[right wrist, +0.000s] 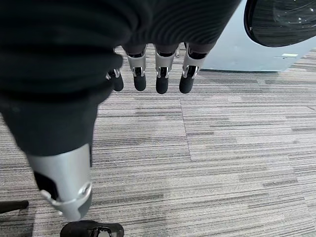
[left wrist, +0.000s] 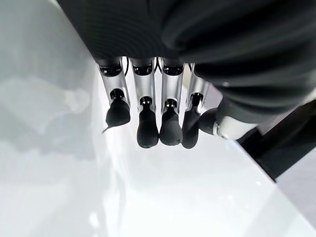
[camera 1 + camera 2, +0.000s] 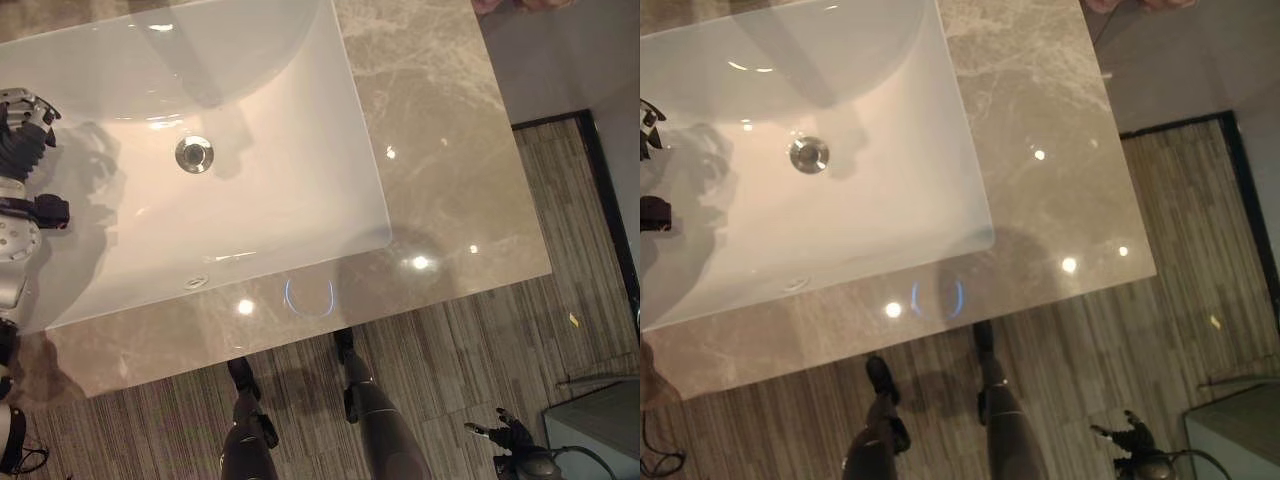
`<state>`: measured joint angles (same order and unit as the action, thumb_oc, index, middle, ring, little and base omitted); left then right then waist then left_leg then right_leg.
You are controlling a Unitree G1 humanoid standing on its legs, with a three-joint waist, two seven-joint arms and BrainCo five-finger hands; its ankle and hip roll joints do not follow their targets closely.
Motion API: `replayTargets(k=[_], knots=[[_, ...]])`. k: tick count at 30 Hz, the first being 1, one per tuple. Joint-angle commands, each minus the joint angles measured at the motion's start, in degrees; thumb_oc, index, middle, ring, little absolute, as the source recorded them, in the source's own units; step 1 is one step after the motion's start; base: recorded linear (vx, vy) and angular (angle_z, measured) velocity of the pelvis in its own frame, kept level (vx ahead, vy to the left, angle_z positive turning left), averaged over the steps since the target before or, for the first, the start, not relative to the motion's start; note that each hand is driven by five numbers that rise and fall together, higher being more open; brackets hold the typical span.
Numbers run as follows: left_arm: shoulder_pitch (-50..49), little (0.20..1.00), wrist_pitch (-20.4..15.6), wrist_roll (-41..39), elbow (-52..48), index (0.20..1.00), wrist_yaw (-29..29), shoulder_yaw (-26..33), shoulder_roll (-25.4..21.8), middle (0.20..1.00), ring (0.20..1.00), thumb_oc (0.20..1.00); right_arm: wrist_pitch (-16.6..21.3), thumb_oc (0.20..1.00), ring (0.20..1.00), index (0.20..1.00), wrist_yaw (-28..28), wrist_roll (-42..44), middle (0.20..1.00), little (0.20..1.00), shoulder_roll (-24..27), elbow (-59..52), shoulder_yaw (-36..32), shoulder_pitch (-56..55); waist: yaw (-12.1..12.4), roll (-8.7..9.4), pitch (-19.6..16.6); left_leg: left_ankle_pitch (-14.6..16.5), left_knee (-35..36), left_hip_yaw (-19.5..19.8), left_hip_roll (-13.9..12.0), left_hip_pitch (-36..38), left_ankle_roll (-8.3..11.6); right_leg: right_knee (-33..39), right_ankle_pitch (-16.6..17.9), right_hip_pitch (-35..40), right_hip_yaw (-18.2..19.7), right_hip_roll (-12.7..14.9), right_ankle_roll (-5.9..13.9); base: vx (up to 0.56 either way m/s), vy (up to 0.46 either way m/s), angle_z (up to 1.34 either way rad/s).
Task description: Put brush and paste in cup on sink, flatten towel.
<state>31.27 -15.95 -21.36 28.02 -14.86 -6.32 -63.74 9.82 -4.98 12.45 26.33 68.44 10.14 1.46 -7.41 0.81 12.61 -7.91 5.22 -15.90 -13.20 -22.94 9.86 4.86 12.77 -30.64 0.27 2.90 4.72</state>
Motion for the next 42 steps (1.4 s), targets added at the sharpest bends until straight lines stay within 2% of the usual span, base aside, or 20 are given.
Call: replayTargets(k=[1,6,10,15,22,24,25,30,35,39,40,42], knots=[[-2.79,0.200,0.59,3.26,2.47,0.200,-0.83,8.38,-0.53,0.200,0.200,0.200,-1.13,1.000,1.000,1.000,-0.58,-1.54,1.000,1.000,1.74,2.37,-2.04,-2.12,0.86,-0.10,-1.78,-0.79,-0.22,4.81,-0.04,0.30,0.22,0.14,-2.99,4.53,-3.54,4.61,5.54,0.00,0.000,0.00],[-5.37,0.200,0.74,3.95,2.68,0.200,-1.48,11.18,0.86,0.200,0.200,0.200,-1.28,1.000,1.000,1.000,-0.53,-2.23,1.000,1.000,1.44,3.06,-2.16,-1.89,1.01,-0.05,-2.12,-1.12,-0.22,4.88,0.15,0.55,0.11,0.14,-2.95,4.86,-3.70,4.82,5.49,-0.02,0.010,0.07],[-8.23,0.200,-0.45,3.63,0.87,0.200,-2.85,14.35,4.30,0.200,0.200,0.200,-1.40,1.000,1.000,1.000,-0.61,-2.74,1.000,1.000,0.90,3.70,-2.53,-2.43,1.30,-0.04,-2.88,-0.34,-0.22,4.81,0.24,2.42,0.00,0.14,-3.71,6.67,-3.94,5.15,5.42,0.01,0.007,0.00],[-8.19,0.200,-0.16,4.91,0.80,0.200,-4.22,15.32,4.86,0.200,0.200,0.200,-1.62,1.000,1.000,1.000,-0.73,-2.87,1.000,1.000,1.05,4.58,-3.07,-2.67,1.38,-0.03,-3.81,-0.32,-0.22,4.92,0.46,2.95,-0.13,0.14,-3.90,7.31,-3.78,5.55,5.38,0.00,0.006,0.01],[-12.01,0.200,-0.72,3.86,-2.06,0.200,-4.04,17.71,9.13,0.200,0.200,0.200,-2.40,1.000,1.000,1.000,-0.67,-4.08,1.000,1.000,0.99,5.43,-4.04,-3.38,2.03,-0.36,-4.89,0.57,-0.22,4.78,0.74,6.33,-0.41,0.14,-4.84,10.67,-4.07,6.35,5.28,0.02,0.011,0.01],[-13.76,0.200,-1.63,2.73,-5.66,0.200,-3.83,17.88,12.26,0.200,0.200,0.200,-2.64,1.000,1.000,1.000,-0.85,-4.12,1.000,1.000,0.66,5.67,-4.92,-3.45,2.37,-0.73,-5.67,1.14,-0.22,5.02,0.96,8.29,-0.48,0.14,-5.40,12.78,-4.48,6.87,5.36,0.06,0.022,0.07],[-16.09,0.200,-2.73,0.81,-9.63,0.200,-2.60,18.23,15.36,0.200,0.200,0.200,-3.08,1.000,1.000,1.000,-0.97,-4.57,1.000,1.000,0.20,6.18,-5.46,-3.57,2.76,-0.89,-6.28,1.50,-0.22,5.02,1.19,9.72,-0.63,0.14,-5.80,14.30,-4.83,7.12,5.38,0.07,0.019,0.12],[-21.41,0.200,-4.28,1.17,-16.97,0.200,-2.53,21.36,19.81,0.200,0.200,0.200,-3.56,1.000,1.000,1.000,-0.84,-5.87,1.000,1.000,-0.44,6.41,-6.01,-3.39,3.58,-1.19,-8.17,2.47,-0.22,4.81,1.48,14.68,-1.00,0.14,-7.06,19.30,-5.55,7.47,5.30,0.04,0.006,0.10],[-27.03,0.200,-4.36,5.14,-21.12,0.200,-4.64,26.24,22.23,0.200,0.200,0.200,-3.57,1.000,1.000,1.000,-1.00,-5.96,1.000,1.000,-0.88,6.51,-6.76,-2.74,4.17,-1.22,-9.60,3.25,-0.22,4.39,1.37,18.72,-1.07,0.14,-8.29,23.46,-6.14,7.41,5.09,0.01,-0.008,0.09],[-34.85,0.200,-3.05,13.60,-21.46,0.200,-8.64,32.99,24.27,0.200,0.200,0.200,-3.54,1.000,1.000,1.000,-0.71,-7.78,1.000,1.000,-1.66,6.43,-6.16,-3.25,5.51,-0.66,-11.35,4.07,-0.44,3.80,1.41,21.94,-1.33,0.14,-9.33,26.84,-6.58,7.36,4.80,0.01,-0.011,0.02],[-36.18,0.235,-2.97,13.85,-21.04,0.235,-9.45,34.30,25.34,0.235,0.235,0.235,-3.51,1.000,1.000,1.000,-0.77,-7.93,1.000,1.000,-1.85,6.51,-6.11,-3.38,5.77,-0.48,-11.59,4.19,-0.49,3.71,1.45,22.30,-1.33,0.14,-9.44,27.23,-6.72,7.33,4.79,-0.01,-0.032,-0.02],[-38.20,0.373,-3.22,13.14,-19.67,0.373,-11.18,36.90,28.09,0.373,0.373,0.373,-3.44,1.000,1.000,1.000,-0.83,-8.21,1.000,1.000,-2.27,6.66,-5.71,-4.03,6.24,-0.13,-12.01,4.17,-0.44,3.64,1.39,22.97,-1.36,0.14,-9.68,27.94,-6.76,7.25,4.69,0.00,-0.014,0.02]])
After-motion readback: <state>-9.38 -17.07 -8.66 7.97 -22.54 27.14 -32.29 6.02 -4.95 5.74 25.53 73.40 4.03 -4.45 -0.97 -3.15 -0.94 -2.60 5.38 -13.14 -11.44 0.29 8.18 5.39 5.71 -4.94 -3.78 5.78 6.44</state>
